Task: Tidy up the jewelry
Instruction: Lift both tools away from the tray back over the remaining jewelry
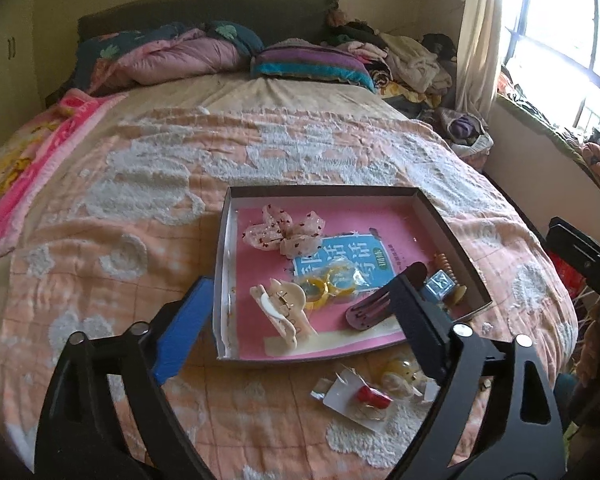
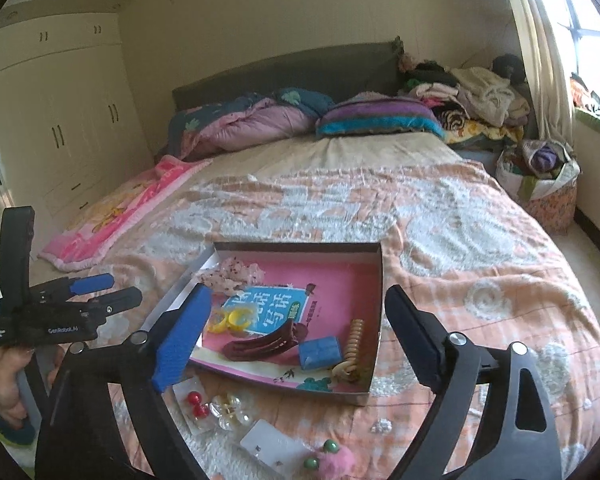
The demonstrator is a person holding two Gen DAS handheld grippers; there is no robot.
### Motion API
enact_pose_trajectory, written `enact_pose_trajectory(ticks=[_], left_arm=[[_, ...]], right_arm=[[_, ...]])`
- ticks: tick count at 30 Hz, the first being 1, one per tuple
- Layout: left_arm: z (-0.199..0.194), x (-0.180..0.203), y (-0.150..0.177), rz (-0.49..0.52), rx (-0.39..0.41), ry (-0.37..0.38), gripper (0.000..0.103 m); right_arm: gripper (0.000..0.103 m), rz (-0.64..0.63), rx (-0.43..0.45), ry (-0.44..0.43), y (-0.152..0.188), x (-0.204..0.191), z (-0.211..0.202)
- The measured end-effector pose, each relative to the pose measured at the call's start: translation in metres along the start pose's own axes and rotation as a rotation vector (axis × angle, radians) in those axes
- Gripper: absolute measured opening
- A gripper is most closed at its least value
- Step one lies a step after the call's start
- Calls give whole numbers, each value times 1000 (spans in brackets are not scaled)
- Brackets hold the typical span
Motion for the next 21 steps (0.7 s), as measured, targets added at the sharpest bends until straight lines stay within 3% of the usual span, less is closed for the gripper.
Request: enact_pose_trajectory(ticks=[3,21], left_arm=[[-10,6,1,7,15,-19,93],[-72,40,0,50,121,-28,93]], right_arm=[[90,-10,20,6,-1,-1,-11],[90,-36,137,26,-3,-4,-87]])
Point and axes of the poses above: each gripper's, at about its wrist camera, not at the fingertips, and z roughly the way its jaws point, x to its right, y to its underside, the point moved 1 cm from there along z, roughly the way its jaws point, and after that the axes turned 2 degrees about -x, right-handed, at the moved point
